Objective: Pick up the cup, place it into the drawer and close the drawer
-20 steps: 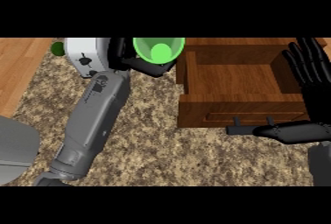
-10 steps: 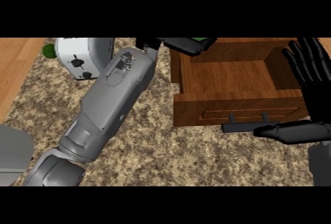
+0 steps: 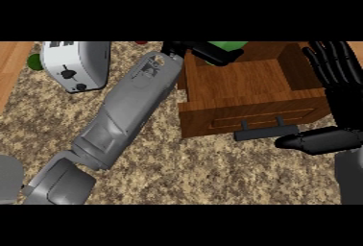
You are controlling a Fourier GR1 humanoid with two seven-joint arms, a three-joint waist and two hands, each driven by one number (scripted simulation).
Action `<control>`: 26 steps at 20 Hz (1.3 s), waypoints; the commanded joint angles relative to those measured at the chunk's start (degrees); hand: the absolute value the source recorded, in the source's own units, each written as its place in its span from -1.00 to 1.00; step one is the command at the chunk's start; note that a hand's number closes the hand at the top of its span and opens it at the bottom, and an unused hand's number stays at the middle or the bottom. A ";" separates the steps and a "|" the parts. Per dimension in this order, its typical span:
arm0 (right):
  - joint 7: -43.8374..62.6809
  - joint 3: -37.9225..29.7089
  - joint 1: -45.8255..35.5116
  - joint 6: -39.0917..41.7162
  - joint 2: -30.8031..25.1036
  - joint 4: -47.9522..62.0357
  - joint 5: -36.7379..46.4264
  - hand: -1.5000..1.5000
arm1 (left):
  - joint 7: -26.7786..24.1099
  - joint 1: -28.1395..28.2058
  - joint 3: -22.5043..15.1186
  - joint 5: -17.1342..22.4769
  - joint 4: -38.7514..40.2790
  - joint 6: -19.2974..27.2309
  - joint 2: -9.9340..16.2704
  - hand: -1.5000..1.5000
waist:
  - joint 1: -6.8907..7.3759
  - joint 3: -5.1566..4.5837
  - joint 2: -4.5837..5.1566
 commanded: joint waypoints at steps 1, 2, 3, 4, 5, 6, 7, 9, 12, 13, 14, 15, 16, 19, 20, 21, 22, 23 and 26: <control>-0.52 1.90 -2.90 -0.58 1.39 2.39 1.10 -1.00 | 1.49 1.08 -5.32 1.64 3.47 -4.04 -0.01 1.00 | -1.64 0.02 0.78; -0.71 -0.10 -0.80 1.10 -0.42 0.70 -0.75 -1.00 | 1.88 0.36 -5.95 1.07 4.44 -3.74 -0.01 1.00 | -2.36 0.04 0.58; -1.07 2.28 -0.42 0.35 1.28 -0.28 0.79 -1.00 | 1.09 1.47 -6.66 1.43 4.74 -3.37 -0.01 1.00 | -3.04 0.02 0.78; -0.84 1.76 -2.31 0.50 0.88 1.30 0.30 -1.00 | 3.89 -0.75 -6.98 2.59 4.40 -3.44 -0.01 1.00 | -3.06 0.03 0.80; 0.19 1.87 -3.35 0.45 0.62 0.80 0.12 -1.00 | 0.29 2.10 -7.78 2.41 4.43 -3.81 -0.01 1.00 | -3.70 -0.01 1.13; -1.32 1.33 -0.69 2.48 0.03 0.73 -1.24 -1.00 | 2.97 0.30 -8.06 2.14 5.77 -3.91 -0.01 1.00 | -3.91 0.06 1.03; 0.54 1.41 -1.77 1.58 0.45 -0.74 -1.78 -1.00 | 1.67 1.57 -8.61 2.92 4.92 -3.43 -0.01 -1.00 | -4.72 0.00 0.96; 0.01 2.62 -5.18 1.64 0.55 2.73 -0.40 -1.00 | 1.00 2.12 -9.33 4.90 2.89 -3.94 -0.01 -1.00 | -4.61 -0.02 1.41; 0.38 4.92 -6.08 4.64 1.77 1.92 -3.73 -1.00 | -2.14 3.70 -7.72 8.40 1.77 -3.15 -0.01 -1.00 | -5.09 -0.07 1.50; 0.97 5.35 -4.60 6.32 2.21 1.23 -6.18 -1.00 | -4.37 5.29 -6.79 9.60 1.55 -3.61 -0.01 -1.00 | -5.99 -0.09 1.70; 0.09 6.63 -4.48 8.26 2.10 1.62 -6.61 -1.00 | -5.38 4.68 -6.19 10.84 0.46 -2.58 -0.01 -1.00 | -5.84 -0.07 1.66; 1.09 7.19 -6.30 9.32 2.20 2.14 -8.21 1.00 | -5.17 4.33 -6.66 11.82 -0.26 -3.99 -0.01 -1.00 | -5.81 -0.09 1.64; 0.44 8.61 -5.42 10.94 2.04 0.81 -8.24 1.00 | -8.27 5.73 -5.72 12.94 -0.80 -4.94 -0.01 -1.00 | -5.44 -0.14 1.58; 2.09 12.17 -6.41 16.23 2.03 1.77 -12.23 1.00 | -10.58 5.09 -5.45 16.20 -2.89 -4.18 -0.01 -1.00 | -5.39 -0.13 1.42; 3.55 13.64 -5.18 18.05 1.05 1.91 -12.45 1.00 | -11.79 4.91 -4.71 17.26 -3.19 -3.92 -0.01 -1.00 | -4.97 -0.16 1.22; 3.74 13.55 -3.76 21.08 -1.69 2.60 -12.68 1.00 | -11.21 3.19 -3.80 18.08 -2.94 -3.70 -0.01 -1.00 | -4.47 -0.10 1.07; 5.91 14.87 -4.42 21.67 -2.91 1.33 -11.91 1.00 | -13.54 4.90 -3.79 18.88 -2.86 -2.95 -0.01 -1.00 | -4.47 -0.19 0.85; 6.08 16.57 -2.80 23.80 -5.05 1.98 -9.12 1.00 | -13.60 4.91 -4.29 19.07 -2.99 -1.86 -0.01 -1.00 | -3.30 -0.15 0.48; 7.30 17.16 -1.01 26.17 -9.35 0.87 -5.54 1.00 | -13.86 3.11 -3.06 20.59 -1.86 -0.35 -0.01 -1.00 | -1.19 -0.11 -0.06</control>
